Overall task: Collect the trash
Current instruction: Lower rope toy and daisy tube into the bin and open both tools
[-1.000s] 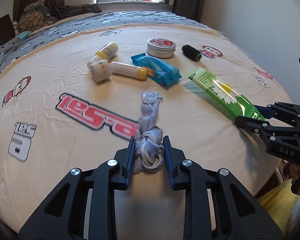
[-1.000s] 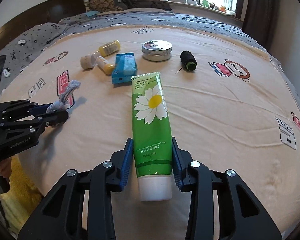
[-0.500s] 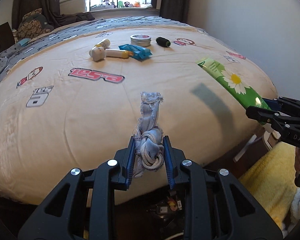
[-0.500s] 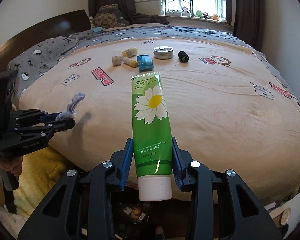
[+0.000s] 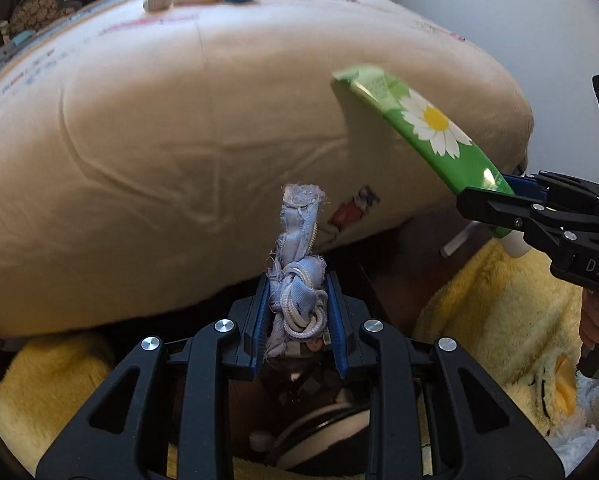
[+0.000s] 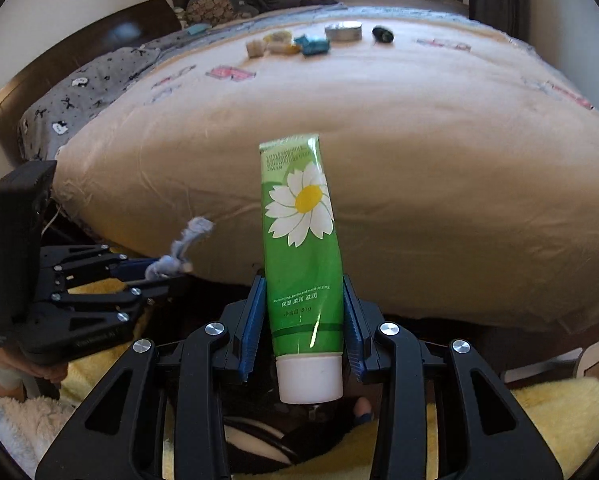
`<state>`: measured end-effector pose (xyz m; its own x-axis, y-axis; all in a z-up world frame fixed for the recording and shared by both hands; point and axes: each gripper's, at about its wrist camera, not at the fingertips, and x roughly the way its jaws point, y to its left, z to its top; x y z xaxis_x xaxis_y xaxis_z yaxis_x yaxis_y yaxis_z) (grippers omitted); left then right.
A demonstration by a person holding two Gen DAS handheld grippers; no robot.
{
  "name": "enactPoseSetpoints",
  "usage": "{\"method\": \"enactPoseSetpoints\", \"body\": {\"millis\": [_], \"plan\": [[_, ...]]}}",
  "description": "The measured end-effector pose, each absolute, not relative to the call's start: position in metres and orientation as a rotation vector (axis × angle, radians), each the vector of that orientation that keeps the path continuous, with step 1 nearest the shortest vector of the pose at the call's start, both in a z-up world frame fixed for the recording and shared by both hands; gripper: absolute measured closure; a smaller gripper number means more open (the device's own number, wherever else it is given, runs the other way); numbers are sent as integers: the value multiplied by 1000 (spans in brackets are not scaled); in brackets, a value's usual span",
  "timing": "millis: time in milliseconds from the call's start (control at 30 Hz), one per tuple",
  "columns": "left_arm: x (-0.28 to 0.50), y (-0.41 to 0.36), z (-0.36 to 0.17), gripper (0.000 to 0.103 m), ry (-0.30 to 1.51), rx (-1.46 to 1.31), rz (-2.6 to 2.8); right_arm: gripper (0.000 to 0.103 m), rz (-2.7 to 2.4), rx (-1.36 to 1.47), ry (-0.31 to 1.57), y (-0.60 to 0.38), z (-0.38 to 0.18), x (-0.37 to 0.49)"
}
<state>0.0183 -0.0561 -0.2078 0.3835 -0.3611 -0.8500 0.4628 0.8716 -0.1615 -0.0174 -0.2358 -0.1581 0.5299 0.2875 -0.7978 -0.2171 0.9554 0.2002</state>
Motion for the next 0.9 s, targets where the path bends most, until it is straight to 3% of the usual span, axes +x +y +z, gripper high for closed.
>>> {"method": "enactPoseSetpoints", "body": {"millis": [333,567,733,800,900], "plan": [[23,-60,-257,78,1195,110,-551,82,323,67,1129,-217,-213,-9],[24,-66,-278,78,1250,119,-563,84,312,78,1178,-212,-232,-5],[26,-70,-281,69,1265,120,-549,82,297,75,1194,-213,-234,-4],[28,-66,-283,60,1268,108,-540,80,285,75,1201,-213,-234,-2],[29,-61,-282,57,1262,100,-519,63,264,83,1196,-216,-233,-1]]}}
